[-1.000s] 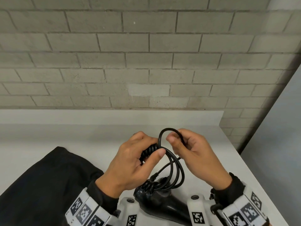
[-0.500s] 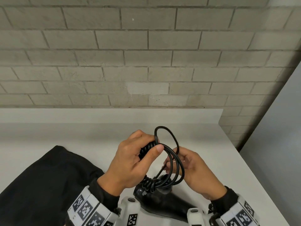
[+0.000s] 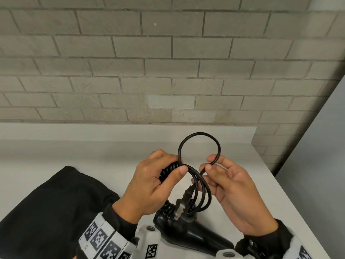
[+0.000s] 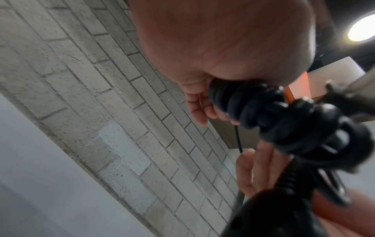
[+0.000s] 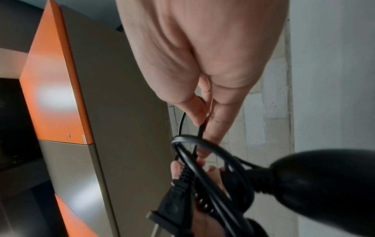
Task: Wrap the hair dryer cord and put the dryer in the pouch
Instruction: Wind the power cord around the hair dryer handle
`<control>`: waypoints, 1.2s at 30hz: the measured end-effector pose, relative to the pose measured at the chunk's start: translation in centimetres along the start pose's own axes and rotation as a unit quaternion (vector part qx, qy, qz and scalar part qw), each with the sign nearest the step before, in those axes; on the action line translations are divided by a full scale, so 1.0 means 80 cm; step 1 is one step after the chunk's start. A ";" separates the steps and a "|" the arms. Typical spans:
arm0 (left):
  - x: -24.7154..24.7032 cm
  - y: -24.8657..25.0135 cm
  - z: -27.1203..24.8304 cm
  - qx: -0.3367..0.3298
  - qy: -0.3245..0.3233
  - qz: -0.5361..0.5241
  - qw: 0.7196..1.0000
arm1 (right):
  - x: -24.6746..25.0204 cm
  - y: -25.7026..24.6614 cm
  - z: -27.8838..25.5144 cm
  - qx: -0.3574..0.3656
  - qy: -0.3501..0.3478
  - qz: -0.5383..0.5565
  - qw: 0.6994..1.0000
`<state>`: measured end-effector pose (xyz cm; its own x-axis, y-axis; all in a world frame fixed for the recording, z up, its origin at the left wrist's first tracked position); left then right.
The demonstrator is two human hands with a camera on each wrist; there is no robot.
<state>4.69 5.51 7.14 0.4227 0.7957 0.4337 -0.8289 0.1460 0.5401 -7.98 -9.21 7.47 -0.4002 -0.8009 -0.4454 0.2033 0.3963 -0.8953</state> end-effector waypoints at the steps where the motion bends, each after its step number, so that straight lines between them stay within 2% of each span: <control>1: 0.000 0.000 0.000 0.002 0.003 0.002 1.000 | -0.004 0.001 -0.004 -0.008 -0.005 -0.004 1.000; 3: -0.001 0.000 -0.001 0.006 0.012 0.012 1.000 | -0.010 0.005 -0.010 -0.005 0.005 -0.026 1.000; 6: -0.003 0.000 0.000 0.013 0.024 0.033 0.999 | -0.017 0.012 -0.020 0.048 0.043 -0.031 0.997; 7: -0.004 0.000 0.000 0.016 0.029 0.039 0.999 | -0.019 0.014 -0.022 0.064 0.034 -0.022 0.997; 9: -0.005 0.000 0.001 0.021 0.037 0.049 0.998 | -0.020 0.020 -0.027 0.084 -0.025 -0.007 0.996; 11: -0.006 0.000 0.002 0.026 0.042 0.057 0.997 | -0.021 0.022 -0.033 0.103 -0.081 -0.068 0.989; 14: -0.007 0.000 0.002 0.038 0.038 0.062 0.997 | -0.021 0.022 -0.038 0.103 -0.098 -0.238 0.961; 16: -0.007 -0.001 0.001 0.044 0.036 0.063 0.996 | -0.022 0.019 -0.044 0.092 -0.113 -0.275 0.951; 20: -0.006 -0.001 0.001 0.051 0.034 0.065 0.996 | -0.022 0.010 -0.039 0.090 -0.187 -0.322 0.924; 21: -0.006 0.000 0.001 0.052 0.034 0.065 0.996 | -0.021 0.011 -0.034 0.087 -0.185 -0.328 0.922; 23: -0.006 0.001 0.001 0.053 0.036 0.065 0.996 | -0.018 0.016 -0.027 0.068 -0.138 -0.320 0.935; 26: -0.006 0.002 0.002 0.048 0.040 0.063 0.996 | -0.023 0.020 -0.037 0.105 -0.142 -0.407 0.896; 31: -0.006 0.004 0.002 0.048 0.037 0.061 0.996 | -0.020 0.017 -0.044 0.112 -0.174 -0.434 0.877; 36: -0.008 0.007 0.004 0.045 0.045 0.060 0.996 | -0.015 0.030 -0.043 0.191 -0.112 -0.440 0.870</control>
<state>4.03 4.89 7.40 0.2845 0.8539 0.4359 -0.8339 -0.0039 0.5519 -10.06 -5.78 5.87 -0.3764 -0.8030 0.4620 0.2059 -0.5587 -0.8034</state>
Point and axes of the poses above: each hand's wrist, its own z-axis towards the middle knuckle, its own x-axis out of the back of the hand, y = z × x, the point moved 1 cm from there along z, towards the middle knuckle, and after that the axes turned 2 degrees about -x, right-handed, at the moved point
